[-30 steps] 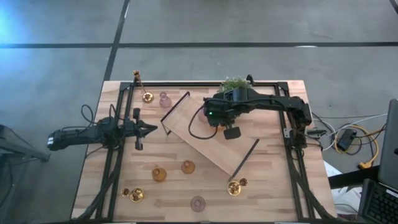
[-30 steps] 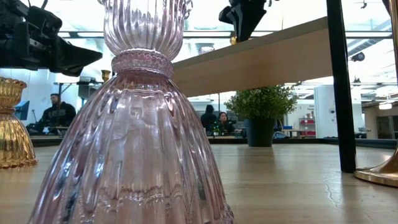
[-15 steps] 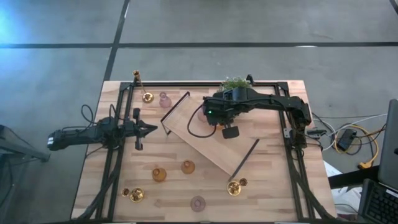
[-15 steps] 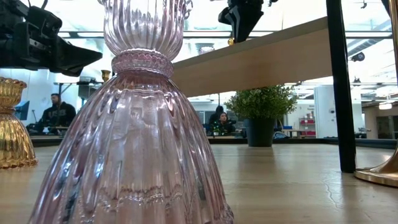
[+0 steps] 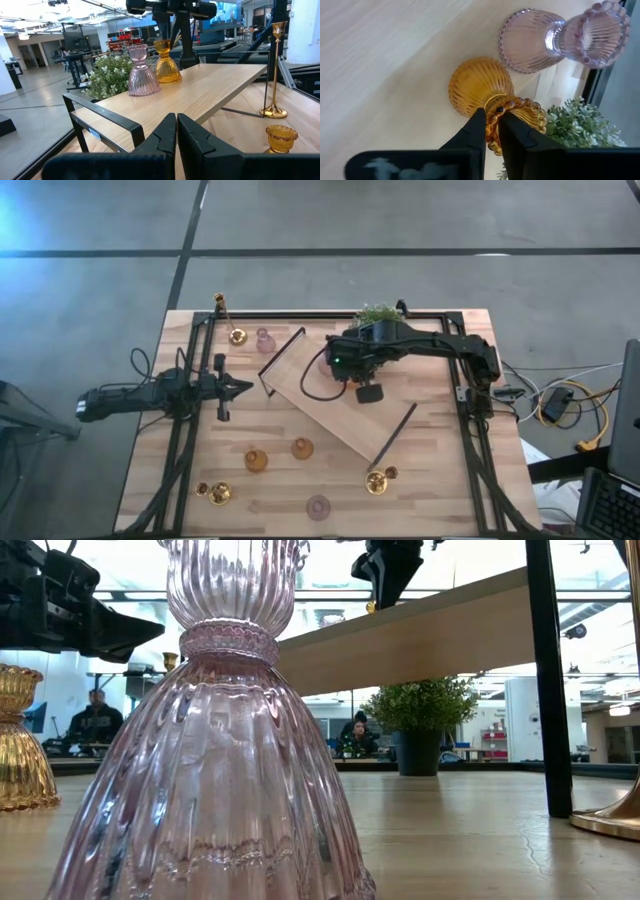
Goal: Pick & Place candle stick holders
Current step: Put the yellow glass candle holder on the shelf, then put the light pink glass candle holder on the shelf
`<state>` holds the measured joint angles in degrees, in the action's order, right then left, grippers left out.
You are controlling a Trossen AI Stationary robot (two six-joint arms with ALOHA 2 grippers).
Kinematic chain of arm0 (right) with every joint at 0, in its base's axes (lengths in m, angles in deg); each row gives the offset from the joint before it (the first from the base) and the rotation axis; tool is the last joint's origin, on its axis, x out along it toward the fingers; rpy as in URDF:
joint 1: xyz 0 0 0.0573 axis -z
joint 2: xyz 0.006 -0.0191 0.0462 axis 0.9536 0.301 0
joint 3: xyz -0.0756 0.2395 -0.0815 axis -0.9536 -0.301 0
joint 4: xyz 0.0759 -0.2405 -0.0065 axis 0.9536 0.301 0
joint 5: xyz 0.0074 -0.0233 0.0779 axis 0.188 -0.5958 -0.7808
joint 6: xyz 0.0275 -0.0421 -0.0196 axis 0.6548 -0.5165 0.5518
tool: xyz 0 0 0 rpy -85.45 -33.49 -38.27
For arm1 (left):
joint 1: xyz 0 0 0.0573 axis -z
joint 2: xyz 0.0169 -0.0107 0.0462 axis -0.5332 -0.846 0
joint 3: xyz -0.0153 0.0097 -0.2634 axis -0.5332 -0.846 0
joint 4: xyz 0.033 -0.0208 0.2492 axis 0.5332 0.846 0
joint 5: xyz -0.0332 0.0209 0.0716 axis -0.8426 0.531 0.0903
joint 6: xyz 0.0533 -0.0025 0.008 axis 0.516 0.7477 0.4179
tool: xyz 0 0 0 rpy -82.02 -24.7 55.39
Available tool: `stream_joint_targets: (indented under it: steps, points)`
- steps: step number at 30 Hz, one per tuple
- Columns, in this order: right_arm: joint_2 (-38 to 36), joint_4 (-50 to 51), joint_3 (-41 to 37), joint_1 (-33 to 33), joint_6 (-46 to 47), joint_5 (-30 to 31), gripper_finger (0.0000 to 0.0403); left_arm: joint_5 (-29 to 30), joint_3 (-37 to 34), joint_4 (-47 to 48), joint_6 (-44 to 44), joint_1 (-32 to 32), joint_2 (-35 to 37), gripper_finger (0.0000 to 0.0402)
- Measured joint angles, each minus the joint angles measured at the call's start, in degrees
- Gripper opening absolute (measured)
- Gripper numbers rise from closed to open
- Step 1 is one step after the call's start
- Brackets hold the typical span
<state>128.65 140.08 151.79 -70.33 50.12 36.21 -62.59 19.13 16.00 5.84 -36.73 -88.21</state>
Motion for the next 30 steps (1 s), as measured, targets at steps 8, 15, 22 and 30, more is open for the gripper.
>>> stream_joint_targets:
  steps: [8,15,22,30]
  points:
    - [0.1,-0.2,-0.1,-0.1,1.9,-0.4,0.0085,0.0,0.0,0.0,0.0,0.0,0.0,0.0019]
    - [-0.2,-0.9,0.3,-0.1,3.0,-0.3,0.0097,0.0,0.0,0.0,0.0,0.0,0.0,0.0019]
    - [-0.2,-0.7,3.0,-0.1,4.0,-1.2,0.0119,0.0,0.0,0.0,0.0,0.0,0.0,0.0019]
    - [-0.3,2.5,6.7,-0.4,5.2,-0.9,0.0141,0.0,0.0,0.0,0.0,0.0,0.0,0.0019]
